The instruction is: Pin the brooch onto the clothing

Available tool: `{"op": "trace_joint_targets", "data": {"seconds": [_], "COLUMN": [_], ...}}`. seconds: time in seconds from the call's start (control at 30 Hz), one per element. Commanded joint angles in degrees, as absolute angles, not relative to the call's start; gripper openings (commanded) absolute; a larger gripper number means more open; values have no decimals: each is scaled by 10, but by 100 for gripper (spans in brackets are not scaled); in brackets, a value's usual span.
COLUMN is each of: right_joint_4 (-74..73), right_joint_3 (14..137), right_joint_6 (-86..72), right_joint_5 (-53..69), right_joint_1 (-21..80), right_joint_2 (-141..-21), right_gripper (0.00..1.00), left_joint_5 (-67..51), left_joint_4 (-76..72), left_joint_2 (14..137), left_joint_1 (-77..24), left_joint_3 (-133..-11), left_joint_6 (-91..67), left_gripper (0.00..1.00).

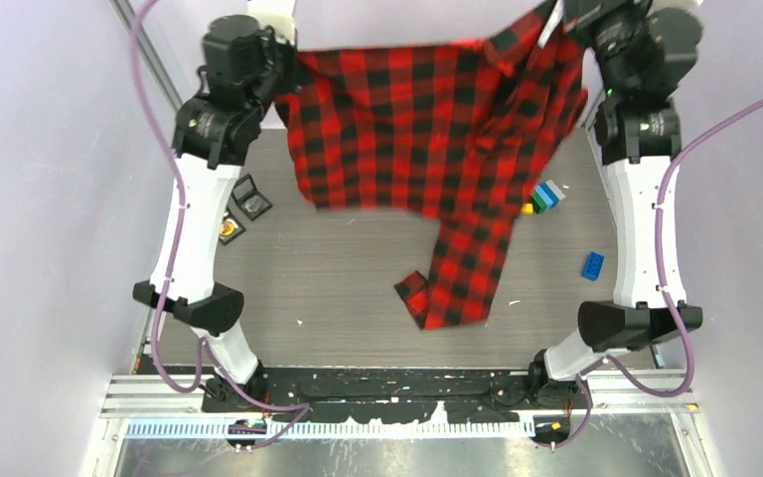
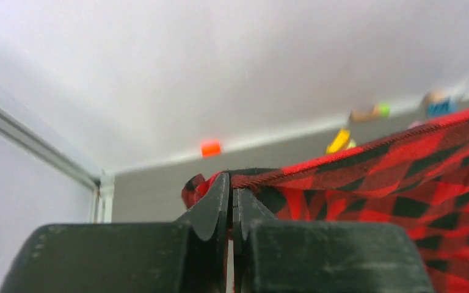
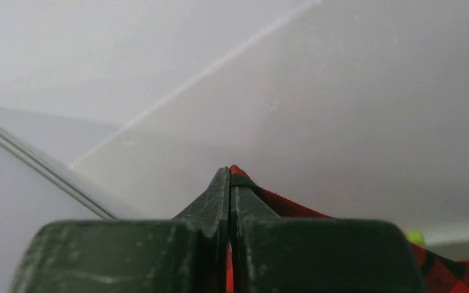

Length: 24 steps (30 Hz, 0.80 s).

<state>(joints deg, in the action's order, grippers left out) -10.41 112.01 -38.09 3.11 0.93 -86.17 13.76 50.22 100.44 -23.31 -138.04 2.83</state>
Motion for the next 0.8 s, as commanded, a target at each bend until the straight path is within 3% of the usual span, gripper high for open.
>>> {"op": "trace_joint_targets", "data": {"seconds": [0.0, 0.1, 0.2, 0.37, 0.47, 0.53, 0.67, 0.7, 0.73, 0.77], "right_joint_4": [-49, -89, -82, -23, -128, -181, -356, -382, -419, -443], "right_joint_3": [1358, 1466, 1378, 912, 669, 549, 447, 440, 429, 422], "right_joint_6": [-391, -393, -391, -459, -529, -600, -598, -594, -595, -596], "right_joint_5": [34, 57, 80, 82, 49, 49, 52, 53, 63, 76], "right_joint_1": [8, 8, 8, 8, 8, 8, 8, 8, 8, 8], "right_joint_2": [-885, -911, -851, -593, -441, -370, -304, -298, -286, -274], "right_gripper": [1, 1, 1, 1, 1, 1, 1, 4, 17, 40], "left_joint_5": [158, 128, 80, -13, -47, -86, -145, -171, -192, -213], "left_joint_4": [381, 352, 328, 320, 355, 388, 446, 459, 473, 480], "left_joint_2": [939, 894, 816, 646, 564, 524, 474, 461, 445, 428], "left_joint_1": [-229, -230, -229, -229, -229, -230, -230, -230, -230, -230], "left_joint_3": [-1465, -1435, -1314, -979, -807, -706, -555, -533, -516, -497], "left_joint_6": [53, 58, 58, -35, -144, -216, -325, -342, -361, -375], "left_gripper": [0, 0, 0, 0, 0, 0, 0, 0, 7, 28]}}
